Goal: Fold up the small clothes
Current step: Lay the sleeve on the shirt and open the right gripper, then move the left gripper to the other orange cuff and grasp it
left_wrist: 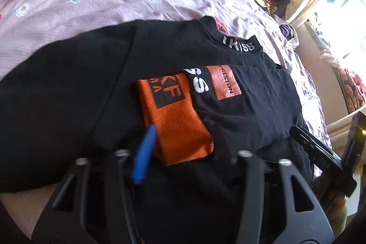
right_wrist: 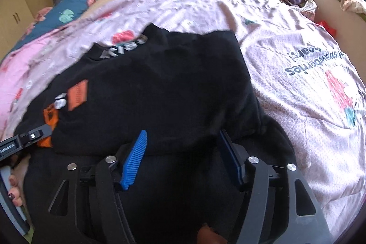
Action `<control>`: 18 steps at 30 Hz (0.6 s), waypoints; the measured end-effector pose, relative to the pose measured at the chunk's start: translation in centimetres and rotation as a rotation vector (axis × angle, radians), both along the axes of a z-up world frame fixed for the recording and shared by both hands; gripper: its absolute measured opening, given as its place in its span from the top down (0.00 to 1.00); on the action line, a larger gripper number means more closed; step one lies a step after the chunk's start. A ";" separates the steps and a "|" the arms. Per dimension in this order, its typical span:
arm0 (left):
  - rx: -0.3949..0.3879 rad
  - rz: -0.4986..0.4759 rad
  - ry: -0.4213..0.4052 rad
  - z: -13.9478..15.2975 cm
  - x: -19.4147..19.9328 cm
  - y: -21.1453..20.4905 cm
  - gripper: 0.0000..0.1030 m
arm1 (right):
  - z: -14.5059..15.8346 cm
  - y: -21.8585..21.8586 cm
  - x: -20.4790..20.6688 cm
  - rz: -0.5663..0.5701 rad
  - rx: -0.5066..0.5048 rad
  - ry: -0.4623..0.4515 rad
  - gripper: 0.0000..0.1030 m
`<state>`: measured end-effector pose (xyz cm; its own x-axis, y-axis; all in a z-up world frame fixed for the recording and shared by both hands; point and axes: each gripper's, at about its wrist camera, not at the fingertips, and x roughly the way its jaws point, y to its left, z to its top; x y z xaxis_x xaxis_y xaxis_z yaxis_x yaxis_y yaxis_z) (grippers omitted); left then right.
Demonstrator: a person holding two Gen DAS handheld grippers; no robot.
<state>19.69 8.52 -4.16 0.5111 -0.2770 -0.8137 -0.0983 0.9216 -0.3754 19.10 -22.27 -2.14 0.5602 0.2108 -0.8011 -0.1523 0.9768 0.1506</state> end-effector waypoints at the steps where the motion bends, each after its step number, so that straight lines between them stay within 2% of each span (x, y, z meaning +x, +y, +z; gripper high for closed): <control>1: 0.004 0.004 -0.009 0.3 -0.3 0.1 0.50 | 0.5 0.2 -0.4 0.006 0.005 -0.014 0.28; 2: 0.010 0.009 -0.015 0.6 -0.6 0.2 0.48 | 0.9 0.3 -0.9 0.011 0.009 -0.027 0.23; 4: 0.024 0.019 -0.033 1.3 -1.1 0.5 0.32 | 1.7 0.7 -1.6 0.019 0.017 -0.042 0.19; 7: 0.021 0.041 -0.049 2.0 -1.9 1.2 0.29 | 2.7 1.3 -2.4 0.036 0.024 -0.065 0.13; 9: 0.021 0.050 -0.056 2.5 -2.2 1.5 0.16 | 3.2 1.7 -2.7 0.046 0.026 -0.076 0.13; 10: 0.029 0.053 -0.058 2.7 -2.4 1.6 0.14 | 3.5 2.0 -2.8 0.052 0.027 -0.081 0.11; 12: 0.037 0.059 -0.066 3.2 -2.9 2.1 0.11 | 4.0 2.6 -3.2 0.061 0.032 -0.094 0.05; 18: 0.042 0.099 -0.088 4.3 -4.6 3.9 0.09 | 5.9 4.8 -4.5 0.114 0.034 -0.134 0.05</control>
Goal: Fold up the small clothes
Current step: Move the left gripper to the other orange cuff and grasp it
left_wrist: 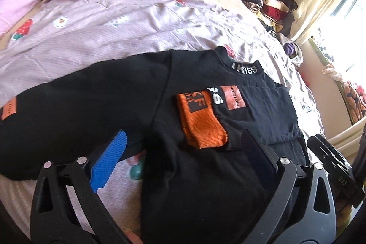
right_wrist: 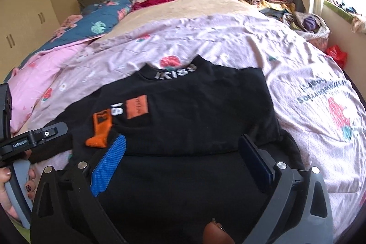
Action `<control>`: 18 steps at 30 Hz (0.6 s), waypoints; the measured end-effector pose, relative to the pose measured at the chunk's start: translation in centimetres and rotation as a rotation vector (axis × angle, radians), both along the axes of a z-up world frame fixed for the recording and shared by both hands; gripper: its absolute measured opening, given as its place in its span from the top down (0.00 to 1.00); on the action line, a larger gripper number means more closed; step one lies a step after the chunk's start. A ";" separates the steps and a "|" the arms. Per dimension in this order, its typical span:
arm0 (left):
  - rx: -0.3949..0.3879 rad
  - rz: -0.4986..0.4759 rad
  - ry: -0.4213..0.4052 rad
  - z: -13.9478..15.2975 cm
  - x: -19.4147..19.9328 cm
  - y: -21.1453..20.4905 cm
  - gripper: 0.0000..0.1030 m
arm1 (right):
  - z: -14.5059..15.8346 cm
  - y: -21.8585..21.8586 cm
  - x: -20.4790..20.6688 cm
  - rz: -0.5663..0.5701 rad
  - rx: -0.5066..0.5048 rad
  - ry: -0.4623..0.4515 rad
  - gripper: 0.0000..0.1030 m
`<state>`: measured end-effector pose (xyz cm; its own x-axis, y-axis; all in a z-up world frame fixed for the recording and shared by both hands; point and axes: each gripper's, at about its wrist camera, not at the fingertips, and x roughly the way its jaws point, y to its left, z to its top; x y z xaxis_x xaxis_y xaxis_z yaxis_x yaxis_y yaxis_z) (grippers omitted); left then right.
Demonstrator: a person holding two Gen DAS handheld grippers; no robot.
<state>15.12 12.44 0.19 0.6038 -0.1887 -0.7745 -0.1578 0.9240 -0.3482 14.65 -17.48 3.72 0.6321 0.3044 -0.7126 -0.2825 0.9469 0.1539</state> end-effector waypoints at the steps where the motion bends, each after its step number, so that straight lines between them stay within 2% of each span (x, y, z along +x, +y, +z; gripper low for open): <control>1: 0.000 0.006 -0.002 0.1 -0.3 0.3 0.09 | 0.2 0.3 -0.2 0.007 0.001 -0.004 0.05; 18: -0.005 0.158 -0.011 0.5 -5.0 5.9 0.09 | 2.7 7.3 -2.7 0.177 -0.022 -0.065 0.05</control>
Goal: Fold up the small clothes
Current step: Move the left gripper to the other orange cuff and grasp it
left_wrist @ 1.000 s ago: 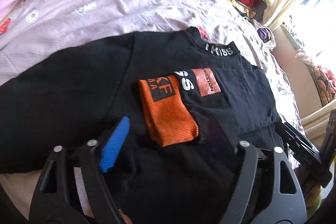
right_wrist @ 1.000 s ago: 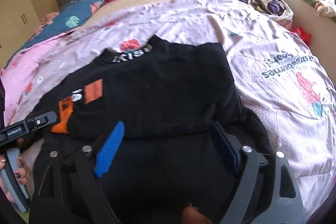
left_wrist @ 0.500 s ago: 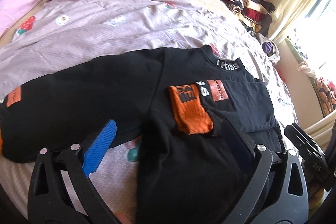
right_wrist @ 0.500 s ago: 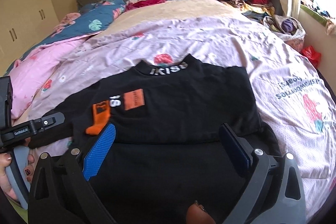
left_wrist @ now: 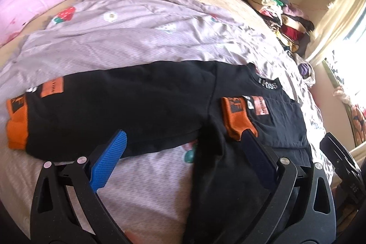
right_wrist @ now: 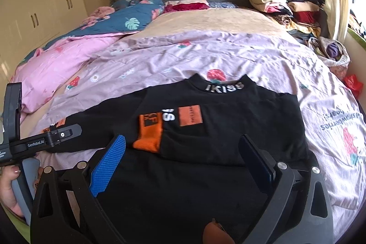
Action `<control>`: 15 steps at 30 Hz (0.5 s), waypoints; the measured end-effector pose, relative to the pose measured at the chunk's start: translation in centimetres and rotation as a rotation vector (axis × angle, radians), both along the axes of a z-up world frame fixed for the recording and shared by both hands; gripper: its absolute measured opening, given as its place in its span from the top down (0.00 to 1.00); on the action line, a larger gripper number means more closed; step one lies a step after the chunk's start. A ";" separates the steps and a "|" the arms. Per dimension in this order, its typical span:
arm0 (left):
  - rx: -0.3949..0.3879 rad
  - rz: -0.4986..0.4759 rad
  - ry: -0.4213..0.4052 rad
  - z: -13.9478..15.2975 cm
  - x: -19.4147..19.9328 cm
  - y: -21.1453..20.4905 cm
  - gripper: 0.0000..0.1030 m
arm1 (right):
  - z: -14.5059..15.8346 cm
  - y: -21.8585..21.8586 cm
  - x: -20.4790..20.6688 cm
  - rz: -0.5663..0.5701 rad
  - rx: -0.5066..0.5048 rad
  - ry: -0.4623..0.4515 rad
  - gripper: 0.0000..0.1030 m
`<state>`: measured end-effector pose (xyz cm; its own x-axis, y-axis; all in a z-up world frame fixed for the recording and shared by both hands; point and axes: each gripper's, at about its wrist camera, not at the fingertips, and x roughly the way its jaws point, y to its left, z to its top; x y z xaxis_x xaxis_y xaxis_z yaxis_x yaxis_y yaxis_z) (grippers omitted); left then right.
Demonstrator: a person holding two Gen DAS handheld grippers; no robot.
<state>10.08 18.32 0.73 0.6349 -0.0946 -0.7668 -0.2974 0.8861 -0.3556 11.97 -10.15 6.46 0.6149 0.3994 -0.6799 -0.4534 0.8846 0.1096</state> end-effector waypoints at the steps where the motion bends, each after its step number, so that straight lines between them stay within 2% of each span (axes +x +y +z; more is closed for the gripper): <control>1: -0.003 0.010 -0.001 0.0 -0.3 0.4 0.09 | 0.0 0.4 -0.1 0.008 -0.003 -0.002 0.05; 15: -0.016 0.148 0.025 -1.2 -4.1 4.9 0.09 | -0.2 7.0 -2.3 0.161 -0.062 -0.025 0.05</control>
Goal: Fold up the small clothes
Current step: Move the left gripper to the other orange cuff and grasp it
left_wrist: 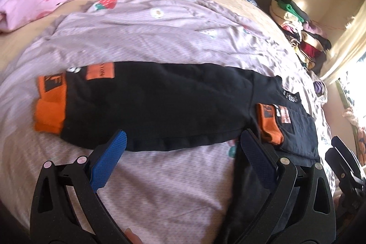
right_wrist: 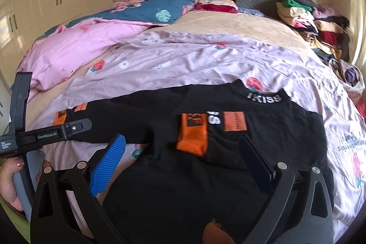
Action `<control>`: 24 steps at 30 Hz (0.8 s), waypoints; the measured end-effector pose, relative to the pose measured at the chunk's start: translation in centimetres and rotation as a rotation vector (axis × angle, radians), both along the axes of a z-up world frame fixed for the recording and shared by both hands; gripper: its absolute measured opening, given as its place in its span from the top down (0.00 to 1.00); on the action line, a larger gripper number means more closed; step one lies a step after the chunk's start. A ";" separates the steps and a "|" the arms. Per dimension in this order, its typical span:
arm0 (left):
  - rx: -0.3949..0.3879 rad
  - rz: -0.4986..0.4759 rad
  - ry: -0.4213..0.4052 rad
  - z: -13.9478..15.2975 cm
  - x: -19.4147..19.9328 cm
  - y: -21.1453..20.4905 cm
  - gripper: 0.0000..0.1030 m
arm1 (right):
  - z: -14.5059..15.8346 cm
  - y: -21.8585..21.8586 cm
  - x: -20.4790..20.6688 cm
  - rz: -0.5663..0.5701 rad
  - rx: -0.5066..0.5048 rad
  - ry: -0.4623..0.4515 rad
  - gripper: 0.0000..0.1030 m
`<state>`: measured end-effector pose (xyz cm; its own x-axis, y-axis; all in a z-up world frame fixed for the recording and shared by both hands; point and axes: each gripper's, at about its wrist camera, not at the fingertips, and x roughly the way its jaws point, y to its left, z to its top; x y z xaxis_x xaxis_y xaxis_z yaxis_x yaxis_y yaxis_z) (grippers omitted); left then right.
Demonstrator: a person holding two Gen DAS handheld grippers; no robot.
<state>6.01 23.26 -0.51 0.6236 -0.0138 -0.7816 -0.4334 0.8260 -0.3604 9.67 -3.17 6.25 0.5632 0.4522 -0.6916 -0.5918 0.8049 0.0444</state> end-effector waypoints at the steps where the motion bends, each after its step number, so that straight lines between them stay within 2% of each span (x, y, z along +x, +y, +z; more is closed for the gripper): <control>1: -0.006 0.008 0.003 -0.2 -0.1 0.2 0.09 | -0.1 0.4 -0.1 0.008 -0.004 0.001 0.05; 13: -0.049 0.126 0.022 -2.5 -3.5 3.2 0.09 | -1.4 3.1 -2.3 0.073 -0.033 0.008 0.05; 24: -0.088 0.242 0.029 -4.1 -4.9 7.0 0.09 | -2.3 2.7 -2.6 0.061 -0.032 0.027 0.05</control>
<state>1.09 30.22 -4.66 0.5942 0.0646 -0.8017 -0.6260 0.6629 -0.4106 7.09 -0.43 3.98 0.5163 0.4624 -0.7209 -0.6387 0.7686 0.0355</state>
